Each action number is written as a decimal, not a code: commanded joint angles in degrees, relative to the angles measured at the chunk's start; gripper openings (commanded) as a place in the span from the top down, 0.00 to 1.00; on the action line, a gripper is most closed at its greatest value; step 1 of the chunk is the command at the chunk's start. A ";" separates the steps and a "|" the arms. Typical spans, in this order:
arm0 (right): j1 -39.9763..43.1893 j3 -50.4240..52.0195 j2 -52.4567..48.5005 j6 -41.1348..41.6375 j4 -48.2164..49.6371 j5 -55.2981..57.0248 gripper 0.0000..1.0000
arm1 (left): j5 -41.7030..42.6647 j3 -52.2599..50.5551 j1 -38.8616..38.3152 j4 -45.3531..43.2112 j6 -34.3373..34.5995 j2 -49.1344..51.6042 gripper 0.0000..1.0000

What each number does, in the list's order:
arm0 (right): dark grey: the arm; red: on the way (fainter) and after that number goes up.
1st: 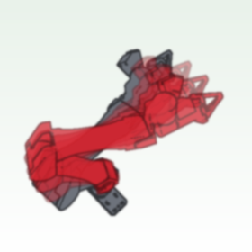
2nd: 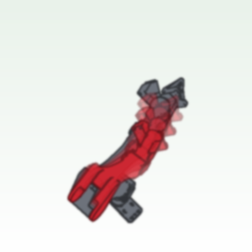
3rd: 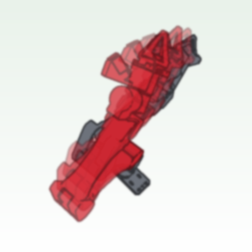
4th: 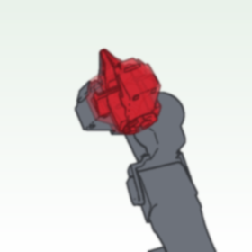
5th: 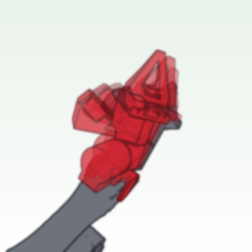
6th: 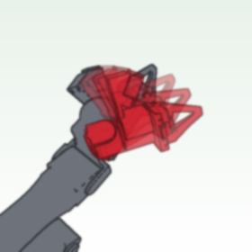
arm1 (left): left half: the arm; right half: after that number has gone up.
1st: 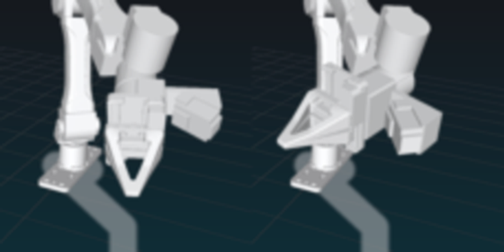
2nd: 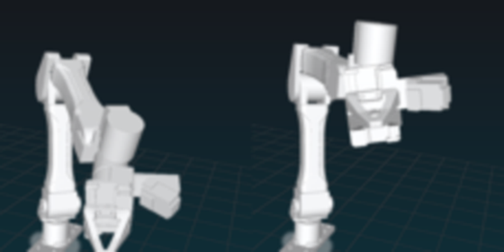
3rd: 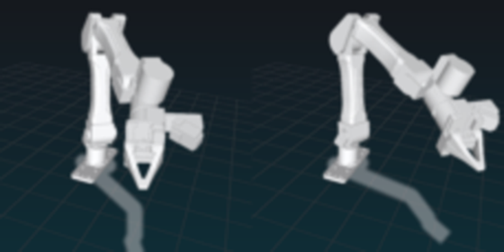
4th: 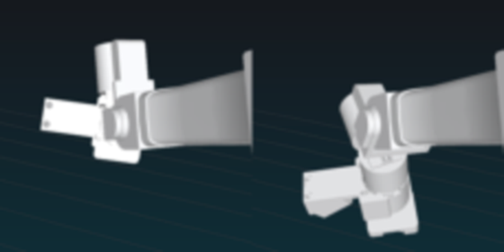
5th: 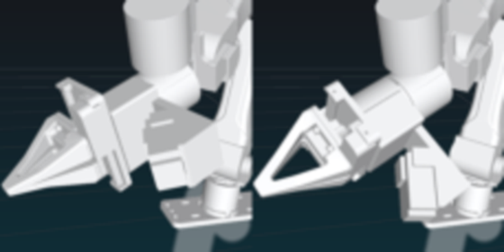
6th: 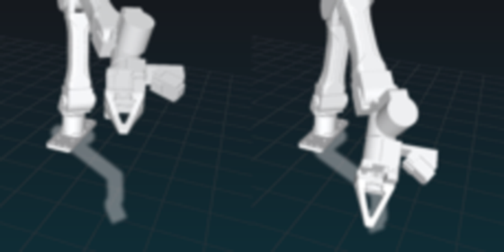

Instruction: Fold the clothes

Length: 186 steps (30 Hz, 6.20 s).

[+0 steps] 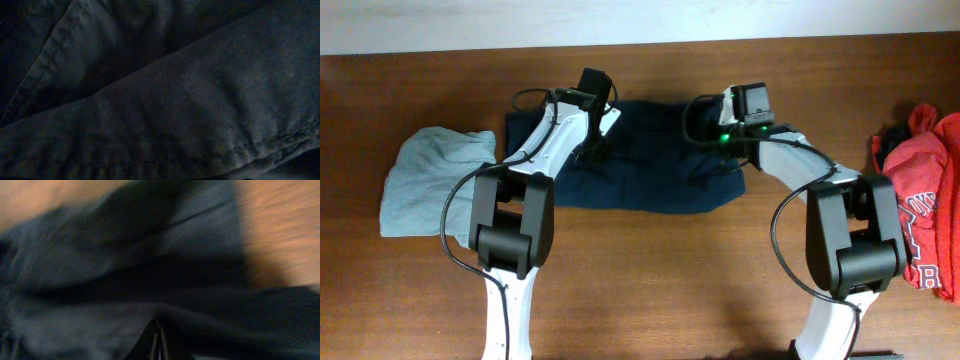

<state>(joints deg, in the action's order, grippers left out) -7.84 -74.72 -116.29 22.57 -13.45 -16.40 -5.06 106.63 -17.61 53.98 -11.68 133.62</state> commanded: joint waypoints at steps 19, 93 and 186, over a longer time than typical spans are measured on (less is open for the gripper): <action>8.35 0.02 19.45 -7.37 -24.85 -7.63 0.96 | -4.55 15.17 0.52 15.28 3.96 -8.70 0.74; -3.78 -0.57 -2.60 -2.75 -14.80 -9.44 0.96 | 11.69 -0.85 -6.91 -4.35 -18.62 0.37 0.95; -16.59 -0.63 26.25 -13.09 -37.81 4.42 0.30 | 42.18 4.79 29.31 26.67 -0.11 -4.11 0.50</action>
<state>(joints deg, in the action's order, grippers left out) -25.91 -75.33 -91.02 9.43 -50.48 -14.76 23.77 116.88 9.52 81.58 -6.85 131.13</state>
